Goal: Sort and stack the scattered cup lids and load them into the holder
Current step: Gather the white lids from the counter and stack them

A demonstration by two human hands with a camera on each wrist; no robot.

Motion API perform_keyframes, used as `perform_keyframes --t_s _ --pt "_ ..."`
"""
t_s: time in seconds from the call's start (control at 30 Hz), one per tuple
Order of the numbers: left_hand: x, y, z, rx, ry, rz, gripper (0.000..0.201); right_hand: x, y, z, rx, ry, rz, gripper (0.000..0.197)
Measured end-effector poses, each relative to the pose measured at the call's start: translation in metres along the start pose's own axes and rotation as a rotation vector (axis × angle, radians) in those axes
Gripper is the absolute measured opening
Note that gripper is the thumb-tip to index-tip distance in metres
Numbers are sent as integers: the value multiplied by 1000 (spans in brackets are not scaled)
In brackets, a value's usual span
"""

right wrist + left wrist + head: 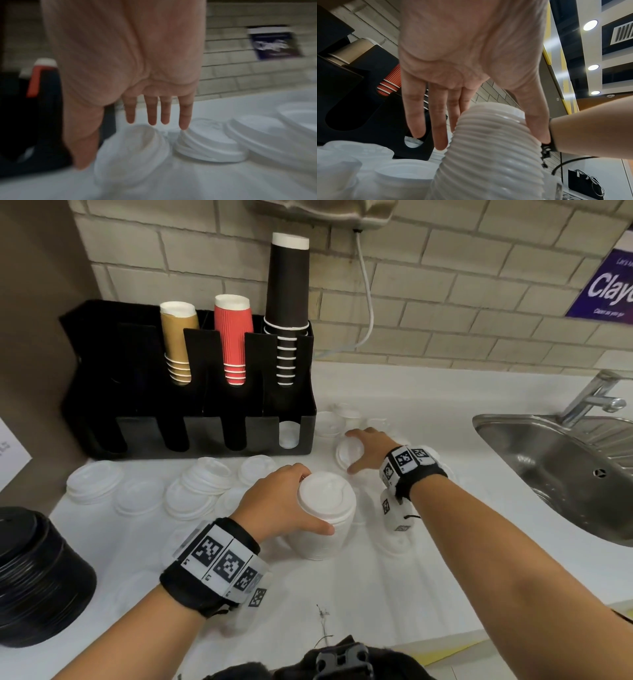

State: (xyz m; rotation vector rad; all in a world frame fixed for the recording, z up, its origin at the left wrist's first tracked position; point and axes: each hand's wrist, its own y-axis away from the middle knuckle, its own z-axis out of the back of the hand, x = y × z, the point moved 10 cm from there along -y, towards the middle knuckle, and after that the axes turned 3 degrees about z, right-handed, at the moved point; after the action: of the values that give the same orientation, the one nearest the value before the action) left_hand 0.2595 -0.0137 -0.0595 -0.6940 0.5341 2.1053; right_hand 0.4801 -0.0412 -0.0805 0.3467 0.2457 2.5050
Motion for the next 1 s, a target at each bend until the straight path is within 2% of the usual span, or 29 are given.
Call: perform_keyframes --t_s 0.1,0.23,0.33,0.4,0.43,0.6,0.73,0.8,0.9,1.0 --pt "0 0 0 -1 2 -1 78 10 -8 -7 11 117 33 89" --pt "0 0 1 6 -5 -2 79 -3 -8 -1 2 54 11 75" --pt "-1 -1 1 14 -9 -4 79 -32 0 3 159 32 -56 73" --pt "-1 -1 1 16 -15 -1 78 -51 10 3 262 69 -133 78" --pt "-1 -2 1 17 -13 3 78 -57 12 4 267 82 -161 82" --pt "-1 -3 1 16 -9 7 78 -43 -6 21 -15 0 -120 73" --pt "-1 -2 1 15 -29 4 77 -17 -20 -2 44 44 -60 88" --pt "-1 -2 1 14 -27 3 78 -9 -24 -12 80 77 -23 88" --pt "0 -2 2 10 -24 0 78 -1 -30 -12 73 32 11 69" --pt "0 -2 1 16 -21 0 78 -3 -39 4 -39 -47 -14 44"
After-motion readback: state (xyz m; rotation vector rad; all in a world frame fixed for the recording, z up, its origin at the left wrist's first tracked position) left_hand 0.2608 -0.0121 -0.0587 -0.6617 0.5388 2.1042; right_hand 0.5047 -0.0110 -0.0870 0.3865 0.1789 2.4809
